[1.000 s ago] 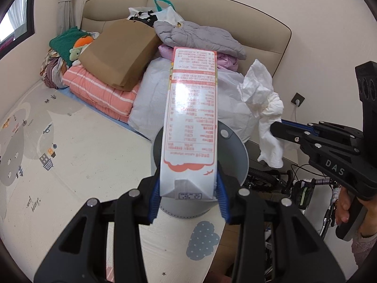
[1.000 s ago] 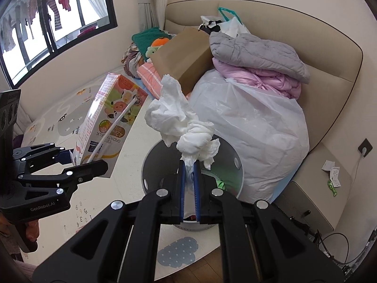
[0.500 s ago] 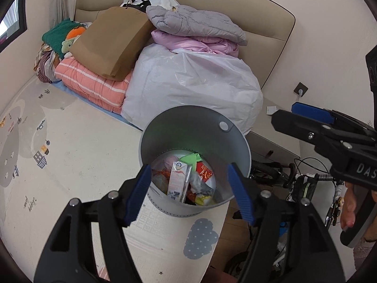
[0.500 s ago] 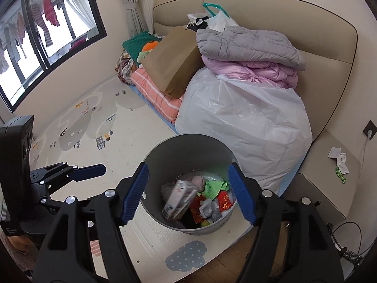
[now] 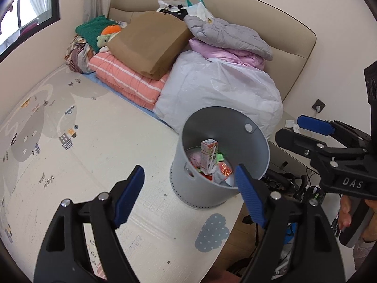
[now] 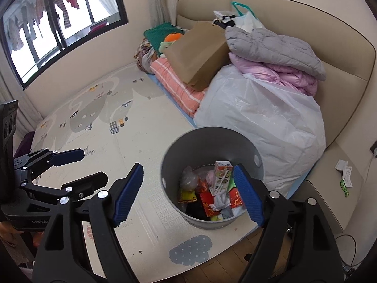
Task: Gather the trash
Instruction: 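Move both open tools back over the empty bed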
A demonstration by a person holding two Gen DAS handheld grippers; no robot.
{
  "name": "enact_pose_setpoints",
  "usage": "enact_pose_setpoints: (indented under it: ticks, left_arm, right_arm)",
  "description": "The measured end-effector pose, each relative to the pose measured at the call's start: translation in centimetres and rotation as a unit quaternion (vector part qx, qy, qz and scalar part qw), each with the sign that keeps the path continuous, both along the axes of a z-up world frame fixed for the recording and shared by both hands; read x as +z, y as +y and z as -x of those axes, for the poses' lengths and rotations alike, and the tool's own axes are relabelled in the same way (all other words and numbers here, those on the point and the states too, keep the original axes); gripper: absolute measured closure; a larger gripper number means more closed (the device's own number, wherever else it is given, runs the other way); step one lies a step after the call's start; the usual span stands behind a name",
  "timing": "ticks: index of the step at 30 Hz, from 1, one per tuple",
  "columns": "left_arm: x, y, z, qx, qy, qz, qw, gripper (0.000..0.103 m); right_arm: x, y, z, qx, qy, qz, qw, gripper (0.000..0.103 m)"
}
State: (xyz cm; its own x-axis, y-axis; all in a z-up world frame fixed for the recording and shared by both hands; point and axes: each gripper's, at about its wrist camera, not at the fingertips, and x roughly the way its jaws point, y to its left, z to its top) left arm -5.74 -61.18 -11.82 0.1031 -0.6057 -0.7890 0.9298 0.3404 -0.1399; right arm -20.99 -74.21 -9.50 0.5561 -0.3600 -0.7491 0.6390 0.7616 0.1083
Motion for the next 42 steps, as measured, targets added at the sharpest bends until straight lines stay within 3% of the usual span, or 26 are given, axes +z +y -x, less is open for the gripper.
enact_pose_setpoints:
  ticks: [6,10,14,19,25,29,32,37,42]
  left_arm:
    - [0.9,6.7,-3.8,0.107,-0.008,-0.001,0.9942,0.021]
    - [1.5,13.3,-6.6,0.204,-0.014,-0.003,0.9789,0.021]
    - [2.1,21.2,-8.8,0.3,-0.021,-0.004,0.9536,0.02]
    - [2.4,31.5,-10.1,0.401,-0.03,-0.023,0.9155,0.017]
    - [4.4,43.1,-9.6,0.484,-0.037,-0.029,0.874,0.014]
    - [6.4,50.1,-8.6,0.529,-0.052,-0.026,0.8468,0.011]
    - [7.7,54.3,-8.2,0.551,-0.062,-0.027,0.8319,0.011]
    - [9.2,58.8,-7.1,0.565,-0.058,-0.021,0.823,0.01]
    - [10.0,60.2,-6.4,0.57,-0.054,-0.012,0.8195,0.01]
  right_arm:
    - [0.7,5.5,-6.6,0.113,0.002,0.014,0.993,0.027]
    - [1.0,11.0,-11.8,0.208,0.006,0.025,0.978,0.026]
    - [1.1,17.8,-16.2,0.297,0.006,0.028,0.954,0.025]
    - [1.5,27.6,-20.0,0.383,-0.003,0.022,0.924,0.02]
    - [1.8,40.2,-22.1,0.464,-0.005,0.022,0.886,0.019]
    - [2.4,47.2,-22.2,0.492,-0.006,0.022,0.87,0.017]
    - [3.0,51.5,-22.0,0.504,-0.003,0.025,0.864,0.016]
    - [3.9,56.4,-21.9,0.508,0.005,0.021,0.861,0.016]
    - [5.2,58.9,-21.9,0.514,0.01,0.033,0.857,0.013]
